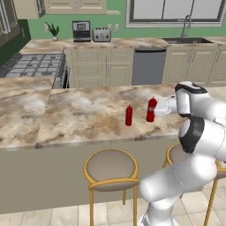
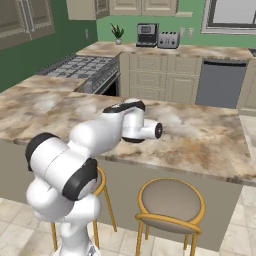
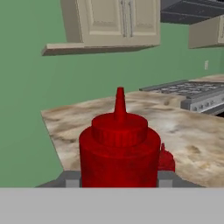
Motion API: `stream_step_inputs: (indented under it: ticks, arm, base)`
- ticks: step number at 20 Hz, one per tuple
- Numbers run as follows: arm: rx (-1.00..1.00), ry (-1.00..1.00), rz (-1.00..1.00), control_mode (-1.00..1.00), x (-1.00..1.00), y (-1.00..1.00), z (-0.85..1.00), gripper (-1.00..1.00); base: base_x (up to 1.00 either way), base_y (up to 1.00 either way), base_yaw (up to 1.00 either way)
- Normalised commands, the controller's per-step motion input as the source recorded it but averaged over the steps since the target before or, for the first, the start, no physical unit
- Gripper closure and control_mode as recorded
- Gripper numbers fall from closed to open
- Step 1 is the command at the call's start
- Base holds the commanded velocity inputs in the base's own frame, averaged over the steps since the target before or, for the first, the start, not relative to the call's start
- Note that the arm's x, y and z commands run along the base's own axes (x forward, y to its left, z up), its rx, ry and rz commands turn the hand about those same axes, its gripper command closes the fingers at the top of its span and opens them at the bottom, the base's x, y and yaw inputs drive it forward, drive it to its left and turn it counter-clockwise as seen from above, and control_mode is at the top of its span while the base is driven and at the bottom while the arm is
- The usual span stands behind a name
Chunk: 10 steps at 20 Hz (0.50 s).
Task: The dining table condiment station is running low on ketchup. Refill the condiment station by opening the cabinet and taking the ketchup from the cabinet and placing it on the dining table.
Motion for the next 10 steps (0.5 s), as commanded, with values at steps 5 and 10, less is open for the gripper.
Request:
stream_step_inputs:
  ticks: [5, 10]
  arm:
    - [0.0, -0.04, 0.0, -1.0, 0.32, -0.08, -0.24, 1.0]
    - [0.0, -0.03, 0.0, -1.0, 0.11, 0.0, -0.4, 1.0]
  base:
    - [0.0, 0.0, 0.0]
    - [0.0, 0.0, 0.0]
